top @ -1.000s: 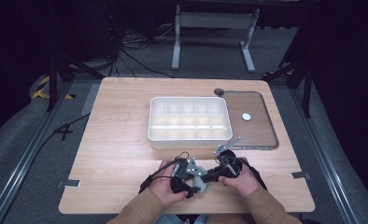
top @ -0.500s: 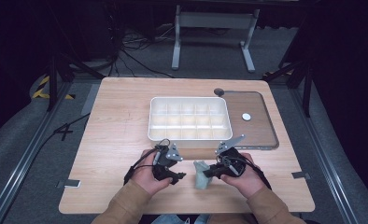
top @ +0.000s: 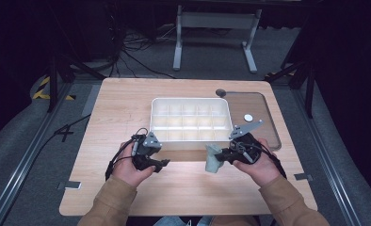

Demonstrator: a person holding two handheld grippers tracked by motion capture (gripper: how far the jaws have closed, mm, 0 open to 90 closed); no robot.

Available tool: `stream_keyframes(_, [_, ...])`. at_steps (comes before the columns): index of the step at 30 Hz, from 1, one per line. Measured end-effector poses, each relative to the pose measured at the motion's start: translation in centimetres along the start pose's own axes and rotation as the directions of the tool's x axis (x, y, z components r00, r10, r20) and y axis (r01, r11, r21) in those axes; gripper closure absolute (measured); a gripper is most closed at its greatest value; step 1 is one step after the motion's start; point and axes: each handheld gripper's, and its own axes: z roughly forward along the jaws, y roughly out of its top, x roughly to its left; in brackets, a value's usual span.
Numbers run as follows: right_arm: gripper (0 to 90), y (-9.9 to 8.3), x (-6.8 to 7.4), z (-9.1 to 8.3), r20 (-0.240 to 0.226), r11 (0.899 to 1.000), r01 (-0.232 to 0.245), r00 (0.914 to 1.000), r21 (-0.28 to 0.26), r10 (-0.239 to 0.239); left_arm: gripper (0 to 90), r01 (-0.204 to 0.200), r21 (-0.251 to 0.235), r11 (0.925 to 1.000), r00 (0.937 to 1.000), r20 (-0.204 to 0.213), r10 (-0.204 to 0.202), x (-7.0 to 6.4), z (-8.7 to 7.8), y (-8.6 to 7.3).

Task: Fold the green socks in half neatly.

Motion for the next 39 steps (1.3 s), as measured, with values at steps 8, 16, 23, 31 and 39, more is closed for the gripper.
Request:
stream_keyframes(8, [76.6, 1.6, -1.3, -1.7, 0.068, 1.0, 0.018, 0.9975, -0.018, -0.017, 42.8, 0.034, 0.005, 0.9994, 0.9993, -0.016, -0.034, 1.1, -0.7, -0.5])
stream_keyframes(16, [76.5, 3.1, -3.1, -2.8, 0.126, 0.999, 0.035, 0.9915, 0.003, -0.035, 42.9, 0.066, -0.004, 0.9978, 0.9972, -0.034, -0.066, 2.2, -1.6, -1.0])
stream_keyframes(23, [76.4, 4.4, -4.2, -3.3, 0.163, 0.998, 0.064, 0.9845, 0.013, -0.066, 42.9, 0.073, -0.024, 0.9971, 0.9966, -0.037, -0.074, 2.2, -1.7, -1.2])
stream_keyframes(31, [76.2, 5.6, -5.6, -3.2, 0.192, 0.993, 0.111, 0.9741, 0.05, -0.119, 43.7, 0.083, -0.046, 0.9955, 0.9961, -0.027, -0.084, 2.6, -2.2, -1.4])
stream_keyframes(39, [75.6, 6.4, -6.9, -3.0, 0.206, 0.992, 0.097, 0.9723, 0.08, -0.111, 44.1, 0.086, -0.051, 0.995, 0.9961, -0.016, -0.087, 2.6, -2.1, -1.3])
